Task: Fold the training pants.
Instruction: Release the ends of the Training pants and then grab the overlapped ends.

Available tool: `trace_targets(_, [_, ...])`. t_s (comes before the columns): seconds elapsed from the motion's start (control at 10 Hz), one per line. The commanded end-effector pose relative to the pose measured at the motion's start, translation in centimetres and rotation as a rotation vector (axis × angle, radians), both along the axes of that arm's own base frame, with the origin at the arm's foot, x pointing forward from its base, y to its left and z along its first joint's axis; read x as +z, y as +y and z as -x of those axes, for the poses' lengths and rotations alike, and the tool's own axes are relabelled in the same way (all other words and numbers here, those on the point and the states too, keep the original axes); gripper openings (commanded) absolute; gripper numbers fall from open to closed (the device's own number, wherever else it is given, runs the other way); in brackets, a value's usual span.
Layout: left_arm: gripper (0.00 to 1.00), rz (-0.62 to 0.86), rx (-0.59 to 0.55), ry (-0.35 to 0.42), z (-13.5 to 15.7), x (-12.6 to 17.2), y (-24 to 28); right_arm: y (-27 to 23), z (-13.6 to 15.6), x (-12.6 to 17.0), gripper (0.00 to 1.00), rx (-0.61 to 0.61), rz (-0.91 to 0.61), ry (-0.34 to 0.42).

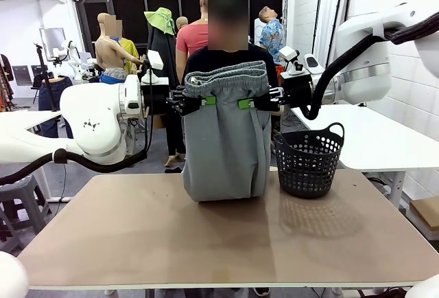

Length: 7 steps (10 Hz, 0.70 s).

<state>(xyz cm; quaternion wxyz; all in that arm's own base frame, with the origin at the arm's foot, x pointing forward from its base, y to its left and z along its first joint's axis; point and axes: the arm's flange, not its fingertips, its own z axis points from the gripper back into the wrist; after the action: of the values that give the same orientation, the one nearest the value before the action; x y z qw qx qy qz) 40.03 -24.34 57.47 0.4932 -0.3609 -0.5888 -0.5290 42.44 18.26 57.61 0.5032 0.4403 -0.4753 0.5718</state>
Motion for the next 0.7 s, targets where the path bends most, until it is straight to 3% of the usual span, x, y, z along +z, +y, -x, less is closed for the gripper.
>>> trace_targets(0.0, [0.0,0.005,0.002,0.01,0.17,0.31,-0.2,0.01,0.12,0.1,0.0,0.001,-0.022,0.007])
trace_targets(0.6, [0.0,0.005,0.002,0.01,0.17,0.31,-0.2,0.01,0.12,0.1,0.0,0.001,-0.022,0.007])
